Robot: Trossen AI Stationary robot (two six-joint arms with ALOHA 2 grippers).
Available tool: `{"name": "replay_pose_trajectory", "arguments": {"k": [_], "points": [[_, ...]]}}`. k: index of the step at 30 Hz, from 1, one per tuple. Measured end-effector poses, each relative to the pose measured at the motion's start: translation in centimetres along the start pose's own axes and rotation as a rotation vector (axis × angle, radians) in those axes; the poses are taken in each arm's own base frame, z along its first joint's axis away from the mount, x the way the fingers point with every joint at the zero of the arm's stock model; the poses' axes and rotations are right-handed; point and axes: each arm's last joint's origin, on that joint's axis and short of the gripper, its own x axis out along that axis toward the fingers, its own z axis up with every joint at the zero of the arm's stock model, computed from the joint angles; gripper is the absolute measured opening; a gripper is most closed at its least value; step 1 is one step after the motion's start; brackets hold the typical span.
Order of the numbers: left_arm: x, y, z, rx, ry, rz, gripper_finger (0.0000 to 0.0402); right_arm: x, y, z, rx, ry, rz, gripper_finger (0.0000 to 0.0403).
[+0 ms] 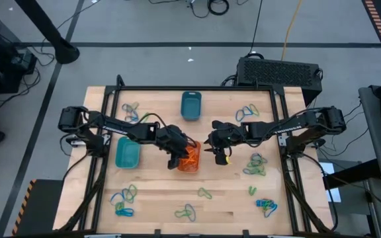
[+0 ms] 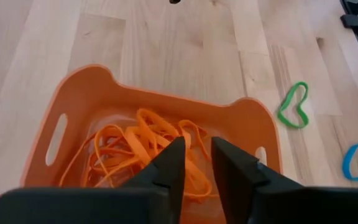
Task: Sort rubber bands into baskets
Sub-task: Put the orange rubber band into the orange bin
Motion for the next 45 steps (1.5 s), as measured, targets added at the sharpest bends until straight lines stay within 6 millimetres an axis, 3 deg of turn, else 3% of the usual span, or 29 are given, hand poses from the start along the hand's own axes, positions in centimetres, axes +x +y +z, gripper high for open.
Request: {"name": "replay_pose_trajectory", "arguments": {"k": [9, 14, 19, 22, 26, 33, 39, 45], "points": [[-1.5, 1.4, 0.5, -0.063, 0.091, 0.057, 0.0103, 0.0, 0.0, 0.0, 0.0, 0.001, 0.0, 0.0144], [-4.4, 2.8, 1.9, -0.116, 0.192, 0.15, 0.0103, 0.0, 0.0, 0.0, 0.0, 0.002, 0.0, 0.0144], [-8.1, 4.4, 2.2, -0.096, 0.292, 0.411, 0.0102, 0.0, 0.0, -0.1, 0.001, 0.005, 0.0, 0.0144], [-10.4, 6.4, 1.1, -0.138, 0.41, 0.572, 0.0102, 0.0, 0.0, -0.1, 0.002, 0.009, 0.001, 0.0144], [-13.6, 10.2, -1.1, -0.36, 0.543, 0.698, 0.0102, 0.0, 0.0, -0.1, 0.003, 0.014, 0.001, 0.0144], [-17.6, 16.3, -6.1, -0.701, 0.553, 0.829, 0.0102, 0.0, 0.0, -0.2, 0.004, 0.018, 0.001, 0.0144], [-18.7, 17.7, -9.6, -0.855, 0.58, 0.846, 0.0102, 0.0, 0.0, -0.4, 0.005, 0.037, 0.002, 0.0144], [-18.0, 17.7, -11.3, -0.878, 0.58, 0.831, 0.0102, 0.0, 0.0, -0.4, 0.002, 0.038, 0.002, 0.0144]]}}
